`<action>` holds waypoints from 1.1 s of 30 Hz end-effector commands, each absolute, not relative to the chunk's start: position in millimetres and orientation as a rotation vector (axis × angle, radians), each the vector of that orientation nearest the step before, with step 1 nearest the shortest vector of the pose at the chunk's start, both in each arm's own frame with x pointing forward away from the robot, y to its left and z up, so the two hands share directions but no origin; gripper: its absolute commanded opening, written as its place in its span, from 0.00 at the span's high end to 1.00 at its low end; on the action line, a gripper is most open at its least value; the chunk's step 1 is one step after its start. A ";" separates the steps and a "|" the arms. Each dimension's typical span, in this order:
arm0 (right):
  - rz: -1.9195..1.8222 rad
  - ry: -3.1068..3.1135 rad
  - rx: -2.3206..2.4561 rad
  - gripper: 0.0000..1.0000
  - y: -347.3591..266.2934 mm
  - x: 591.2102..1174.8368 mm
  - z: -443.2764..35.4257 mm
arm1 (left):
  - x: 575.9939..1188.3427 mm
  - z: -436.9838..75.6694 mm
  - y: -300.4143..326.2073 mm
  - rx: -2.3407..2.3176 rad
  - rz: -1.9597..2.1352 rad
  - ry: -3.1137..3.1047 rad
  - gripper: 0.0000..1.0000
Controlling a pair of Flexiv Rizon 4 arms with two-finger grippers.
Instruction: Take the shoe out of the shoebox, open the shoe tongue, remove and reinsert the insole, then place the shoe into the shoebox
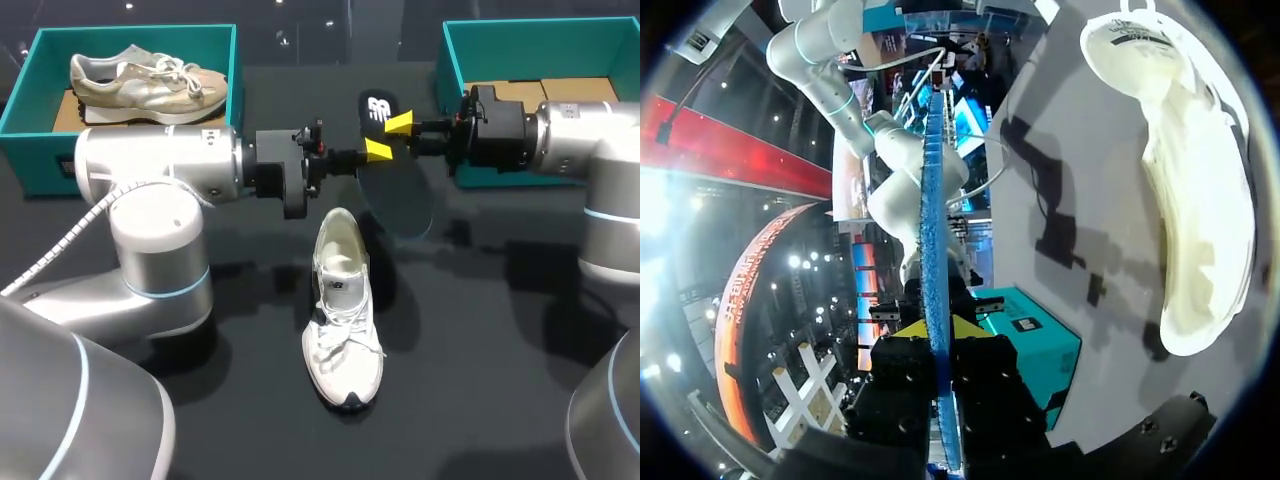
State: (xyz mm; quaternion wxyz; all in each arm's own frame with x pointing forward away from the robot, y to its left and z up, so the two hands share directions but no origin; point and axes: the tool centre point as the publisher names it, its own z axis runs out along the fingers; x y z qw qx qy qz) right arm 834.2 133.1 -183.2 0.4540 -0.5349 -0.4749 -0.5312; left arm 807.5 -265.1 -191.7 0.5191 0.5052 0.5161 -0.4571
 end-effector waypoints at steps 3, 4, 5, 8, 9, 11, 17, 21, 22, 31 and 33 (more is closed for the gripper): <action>-1.344 -1.193 -1.288 0.00 116.2 822.7 -179.6 | 798.3 -187.5 -242.5 1.218 -1.096 1.286 1.00; -1.353 -1.192 -1.275 0.00 113.7 821.5 -178.3 | 797.2 -187.0 -239.3 1.218 -1.113 1.294 1.00; -1.354 -1.202 -1.261 0.00 111.5 820.3 -177.4 | 796.0 -186.1 -235.6 1.214 -1.116 1.304 1.00; -1.368 -1.214 -1.232 0.00 103.8 815.2 -175.4 | 792.1 -183.8 -224.4 1.202 -1.150 1.335 1.00; -1.368 -1.222 -1.228 0.00 100.6 813.1 -175.6 | 790.5 -183.1 -221.5 1.201 -1.160 1.349 1.00; -1.385 -1.224 -1.221 0.00 93.7 809.3 -175.9 | 788.1 -181.4 -215.2 1.174 -1.209 1.394 1.00; -1.392 -1.234 -1.219 0.00 77.4 798.0 -179.5 | 780.5 -176.5 -199.8 1.024 -1.427 1.592 1.00; -1.392 -1.234 -1.219 0.00 77.4 798.0 -179.5 | 779.4 -178.5 -196.6 0.926 -1.629 1.770 1.00; -1.392 -1.234 -1.219 0.00 77.4 798.0 -179.5 | 779.4 -178.5 -196.6 0.926 -1.629 1.770 1.00; -1.392 -1.234 -1.219 0.00 77.4 798.0 -179.5 | 779.4 -178.5 -196.6 0.926 -1.629 1.770 1.00; -1.392 -1.234 -1.219 0.00 77.4 798.0 -179.5 | 781.1 -174.3 -201.6 0.847 -1.648 1.839 1.00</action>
